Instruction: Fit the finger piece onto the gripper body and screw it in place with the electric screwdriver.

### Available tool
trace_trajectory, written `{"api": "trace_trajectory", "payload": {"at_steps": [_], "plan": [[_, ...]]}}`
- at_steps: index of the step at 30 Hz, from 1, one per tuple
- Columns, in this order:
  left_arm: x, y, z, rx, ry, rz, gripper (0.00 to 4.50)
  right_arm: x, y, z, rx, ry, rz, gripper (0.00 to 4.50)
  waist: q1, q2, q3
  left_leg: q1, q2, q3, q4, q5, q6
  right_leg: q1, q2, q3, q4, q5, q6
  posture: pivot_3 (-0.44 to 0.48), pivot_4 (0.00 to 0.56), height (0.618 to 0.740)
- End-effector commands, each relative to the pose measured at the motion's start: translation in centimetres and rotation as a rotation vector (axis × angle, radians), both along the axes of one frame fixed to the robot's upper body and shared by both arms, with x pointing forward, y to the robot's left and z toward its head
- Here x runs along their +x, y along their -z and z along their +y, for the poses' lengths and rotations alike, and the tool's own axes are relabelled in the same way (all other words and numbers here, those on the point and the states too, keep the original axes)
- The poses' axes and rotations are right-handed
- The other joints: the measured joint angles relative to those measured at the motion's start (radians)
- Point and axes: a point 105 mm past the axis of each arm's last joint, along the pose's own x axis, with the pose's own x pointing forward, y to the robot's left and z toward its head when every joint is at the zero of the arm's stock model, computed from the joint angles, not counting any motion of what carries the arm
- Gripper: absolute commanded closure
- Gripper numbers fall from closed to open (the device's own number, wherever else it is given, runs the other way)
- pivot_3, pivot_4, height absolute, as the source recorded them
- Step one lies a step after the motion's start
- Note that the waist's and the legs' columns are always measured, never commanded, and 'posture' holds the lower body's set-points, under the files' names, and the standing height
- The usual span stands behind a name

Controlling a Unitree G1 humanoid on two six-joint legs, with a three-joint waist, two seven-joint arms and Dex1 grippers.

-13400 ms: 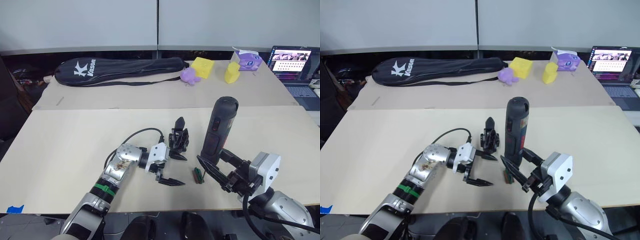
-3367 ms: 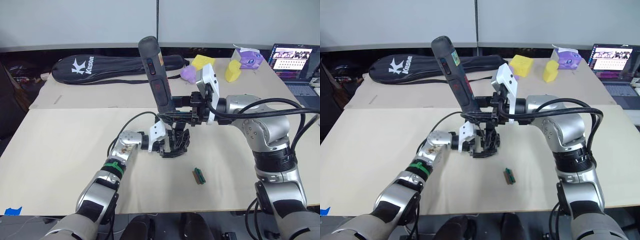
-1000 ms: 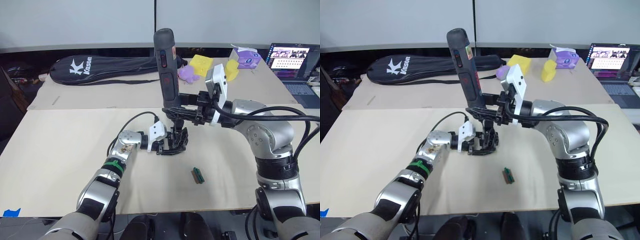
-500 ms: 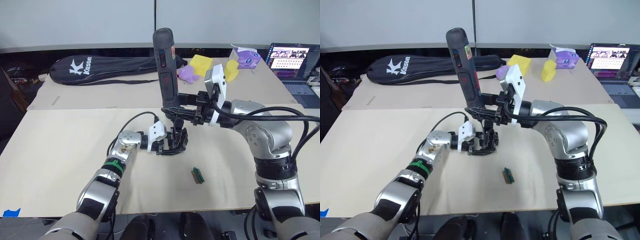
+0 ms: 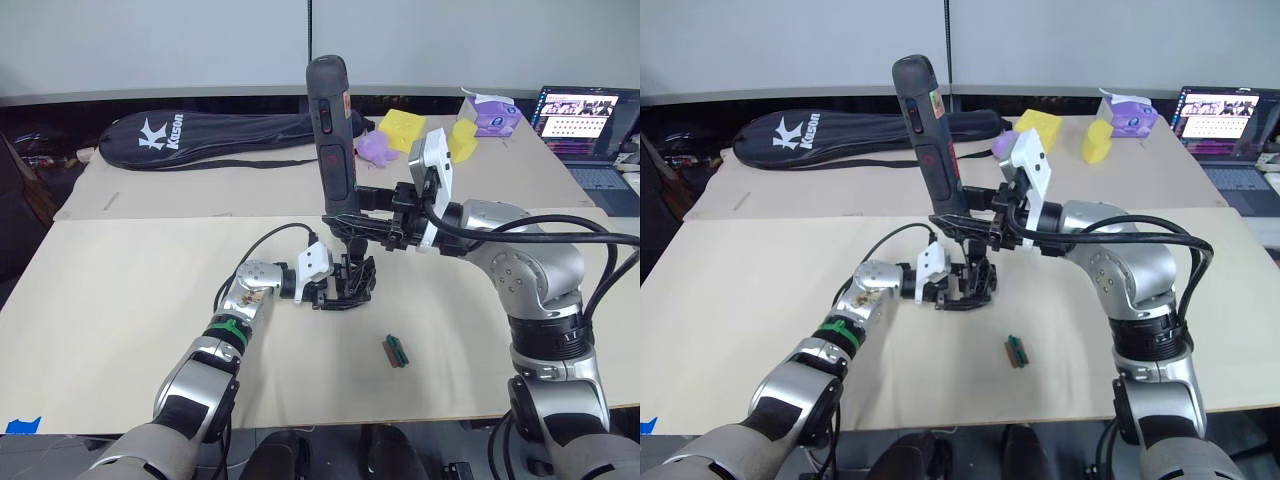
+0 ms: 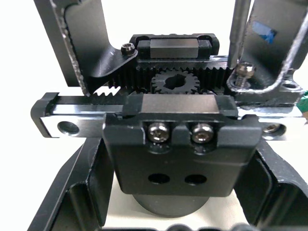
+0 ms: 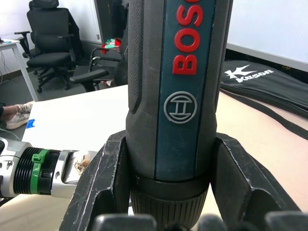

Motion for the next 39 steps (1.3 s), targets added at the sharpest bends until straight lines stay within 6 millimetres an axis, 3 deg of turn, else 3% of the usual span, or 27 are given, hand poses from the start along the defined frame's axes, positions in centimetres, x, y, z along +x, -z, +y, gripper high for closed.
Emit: {"api": "trace_trajectory", "payload": {"at_steps": [1, 14, 25, 39], "plan": [[0.6, -1.1, 0.3, -0.009, -0.016, -0.041, 1.68, -1.3, -2.1, 0.1, 0.025, -0.033, -0.091, 2.58, 0.0, 0.0, 0.0, 0.0, 0.0, 0.0, 0.0, 0.0, 0.0, 0.0, 0.0, 0.0, 0.0, 0.0, 0.0, 0.0, 0.15, 0.723], [0.5, -1.0, 0.2, -0.008, -0.011, -0.039, 1.68, -1.6, -2.7, 0.4, 0.083, -0.045, -0.09, 2.58, 0.0, 0.0, 0.0, 0.0, 0.0, 0.0, 0.0, 0.0, 0.0, 0.0, 0.0, 0.0, 0.0, 0.0, 0.0, 0.0, 0.15, 0.723], [0.5, -1.0, 0.4, -0.003, -0.009, -0.039, 1.68, -1.6, -2.0, 0.2, 0.059, -0.024, -0.091, 2.58, 0.0, 0.0, 0.0, 0.0, 0.0, 0.0, 0.0, 0.0, 0.0, 0.0, 0.0, 0.0, 0.0, 0.0, 0.0, 0.0, 0.15, 0.723], [0.5, -1.0, 0.5, 0.0, -0.006, -0.038, 1.68, -1.5, -3.3, -0.2, 0.08, -0.018, -0.104, 2.58, -0.004, 0.0, 0.0, 0.0, 0.0, 0.0, 0.0, 0.0, 0.0, 0.0, 0.0, 0.0, 0.0, 0.0, 0.0, 0.0, 0.15, 0.723]]}}
